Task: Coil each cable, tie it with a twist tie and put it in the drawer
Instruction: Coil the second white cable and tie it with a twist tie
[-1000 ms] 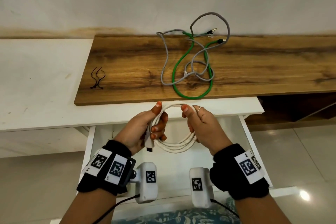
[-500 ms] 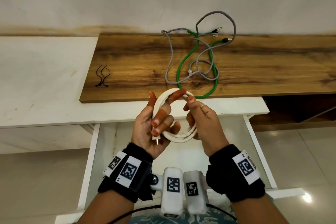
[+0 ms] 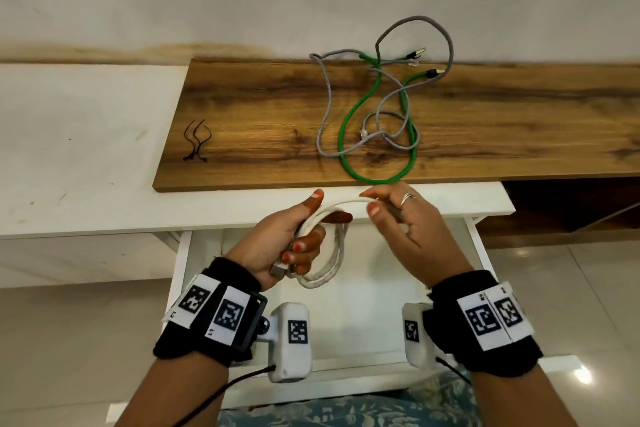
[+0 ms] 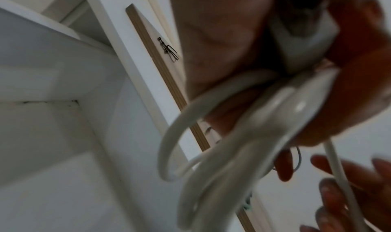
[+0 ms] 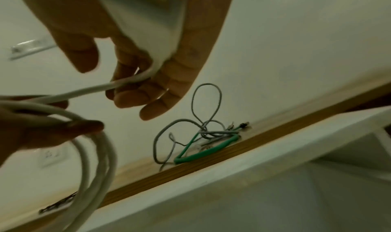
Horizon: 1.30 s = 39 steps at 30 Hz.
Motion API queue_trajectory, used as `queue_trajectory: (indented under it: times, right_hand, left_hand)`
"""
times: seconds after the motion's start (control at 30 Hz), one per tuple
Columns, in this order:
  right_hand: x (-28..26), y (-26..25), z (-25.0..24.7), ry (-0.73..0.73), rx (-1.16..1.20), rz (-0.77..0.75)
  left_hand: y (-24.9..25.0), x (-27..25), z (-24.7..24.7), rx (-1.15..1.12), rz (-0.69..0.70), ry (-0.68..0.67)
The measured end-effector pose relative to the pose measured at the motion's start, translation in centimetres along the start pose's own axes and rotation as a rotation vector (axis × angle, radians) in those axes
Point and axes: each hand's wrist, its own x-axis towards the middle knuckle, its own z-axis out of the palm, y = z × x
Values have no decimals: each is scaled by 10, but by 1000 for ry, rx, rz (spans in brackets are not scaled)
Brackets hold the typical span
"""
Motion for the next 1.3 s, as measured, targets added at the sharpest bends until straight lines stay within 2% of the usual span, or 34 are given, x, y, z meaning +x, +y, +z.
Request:
queue_trajectory:
  times: [0.13, 0.33, 0.57, 0.77, 0.9, 1.0, 1.07, 1.13, 1.2, 1.3]
  right_hand:
    - [1, -13, 19, -98, -146, -166]
    - [3, -18, 15, 52, -127, -260]
    - [4, -31, 18, 241, 162, -115]
    - [5, -43, 19, 302, 337, -25]
    - [7, -42, 14, 389, 376, 14]
    - [11, -37, 7, 478, 355, 66]
    - [13, -33, 4, 524, 384, 125]
    - [15, -32, 4, 554, 431, 188]
    - [15, -30, 5, 507, 482, 248]
    - [12, -23, 2, 223, 549, 333]
  left_hand:
    - [-5, 1, 9, 6, -57, -9]
    - [-4, 0, 14, -57, 6, -45]
    - [0, -5, 19, -195, 70, -113]
    - [-1, -5, 26, -209, 125, -123]
    - [-7, -6, 18, -176, 153, -280]
    - [-11, -4, 15, -110, 193, -327]
    - [-13, -3, 18, -148, 213, -346]
    - [-14, -1, 19, -226, 236, -421]
    - [-14, 1, 17, -284, 250, -522]
    - [-14, -1, 9, -385, 233, -587]
